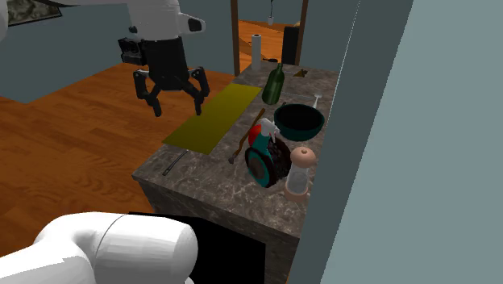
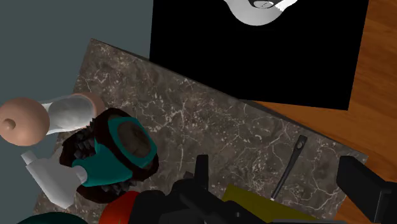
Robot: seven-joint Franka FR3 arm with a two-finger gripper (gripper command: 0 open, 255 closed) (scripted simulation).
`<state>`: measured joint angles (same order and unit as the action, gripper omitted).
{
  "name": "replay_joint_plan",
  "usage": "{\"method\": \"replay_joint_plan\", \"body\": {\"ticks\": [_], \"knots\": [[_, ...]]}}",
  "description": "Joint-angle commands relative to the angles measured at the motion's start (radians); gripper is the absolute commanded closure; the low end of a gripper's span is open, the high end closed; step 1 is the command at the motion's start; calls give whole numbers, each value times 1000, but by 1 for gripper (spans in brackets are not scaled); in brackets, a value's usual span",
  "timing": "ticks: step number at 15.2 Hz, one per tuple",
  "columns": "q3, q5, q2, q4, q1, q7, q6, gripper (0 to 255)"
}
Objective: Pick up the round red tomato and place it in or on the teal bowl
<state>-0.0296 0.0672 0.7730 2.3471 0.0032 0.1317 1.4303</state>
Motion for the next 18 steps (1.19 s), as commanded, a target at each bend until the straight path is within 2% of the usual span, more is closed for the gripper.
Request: {"method": "replay_joint_plan", "body": {"ticks": [1,10,18], "knots": [[0,0,0,0,0,0,0,0],[5,22,-39,231,-118,-247,512,0],[23,83,-210,328,-256,-489,990,0]]}}
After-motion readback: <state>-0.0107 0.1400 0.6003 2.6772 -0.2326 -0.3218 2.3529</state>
